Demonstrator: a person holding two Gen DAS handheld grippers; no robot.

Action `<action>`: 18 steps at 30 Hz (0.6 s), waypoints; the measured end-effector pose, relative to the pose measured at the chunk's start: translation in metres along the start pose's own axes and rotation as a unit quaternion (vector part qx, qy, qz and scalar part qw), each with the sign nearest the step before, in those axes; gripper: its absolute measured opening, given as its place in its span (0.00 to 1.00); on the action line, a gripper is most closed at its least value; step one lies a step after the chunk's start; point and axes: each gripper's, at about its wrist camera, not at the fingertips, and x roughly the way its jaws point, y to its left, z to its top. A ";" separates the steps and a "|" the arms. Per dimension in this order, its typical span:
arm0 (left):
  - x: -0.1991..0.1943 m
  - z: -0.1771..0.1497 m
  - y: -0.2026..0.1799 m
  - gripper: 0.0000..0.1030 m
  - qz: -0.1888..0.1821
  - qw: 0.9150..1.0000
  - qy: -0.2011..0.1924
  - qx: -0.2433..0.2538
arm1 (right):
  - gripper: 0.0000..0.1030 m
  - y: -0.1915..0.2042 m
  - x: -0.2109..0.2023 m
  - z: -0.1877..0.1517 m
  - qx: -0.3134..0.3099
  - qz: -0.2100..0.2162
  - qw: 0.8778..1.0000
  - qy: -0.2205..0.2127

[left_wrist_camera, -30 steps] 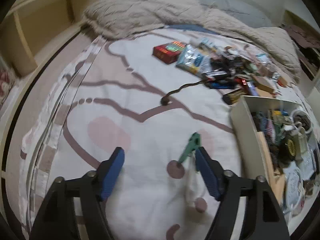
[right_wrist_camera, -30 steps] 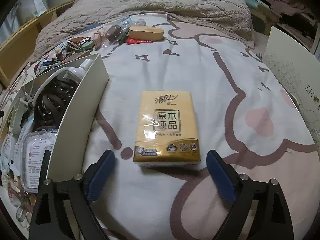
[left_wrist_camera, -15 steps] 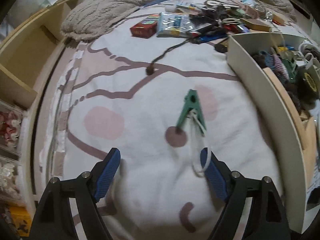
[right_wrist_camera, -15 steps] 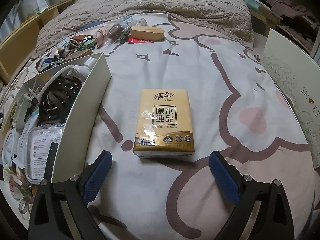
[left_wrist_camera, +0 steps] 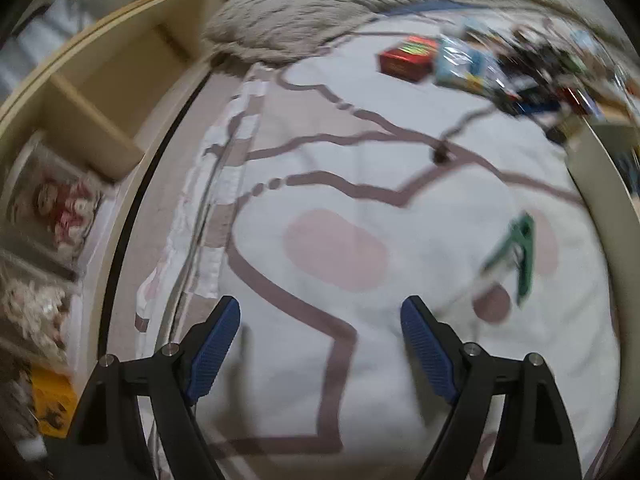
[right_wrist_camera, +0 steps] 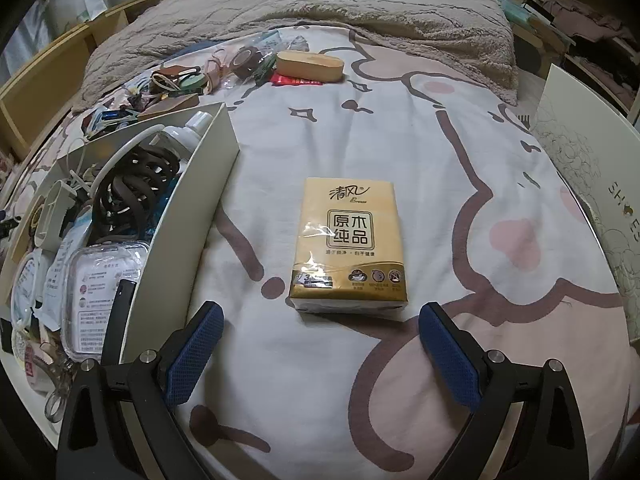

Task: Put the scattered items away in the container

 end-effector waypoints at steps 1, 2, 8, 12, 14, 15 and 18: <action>0.002 0.002 0.004 0.82 -0.003 1.000 -0.002 -0.014 | 0.95 -0.001 0.000 0.000 0.001 0.000 1.000 0.000; 0.005 0.005 0.008 0.82 -0.009 1.000 -0.004 -0.029 | 0.95 -0.001 -0.001 0.000 0.003 0.000 1.000 -0.002; 0.024 0.014 0.031 0.82 -0.060 0.991 0.012 -0.118 | 0.95 -0.005 -0.005 0.001 0.004 -0.003 1.000 -0.016; 0.021 0.012 0.040 0.82 -0.044 0.990 0.007 -0.135 | 0.95 -0.007 0.000 0.002 0.003 -0.014 1.000 -0.012; 0.012 0.011 0.044 0.82 -0.033 0.990 -0.006 -0.136 | 0.95 -0.008 0.004 0.002 0.001 -0.019 1.000 -0.009; 0.005 0.010 0.045 0.82 -0.030 0.991 -0.015 -0.132 | 0.95 -0.009 0.007 0.002 0.001 -0.024 1.000 -0.007; -0.017 0.006 0.035 0.84 -0.060 0.993 -0.039 -0.092 | 0.95 -0.013 0.013 0.003 0.003 -0.040 0.999 -0.003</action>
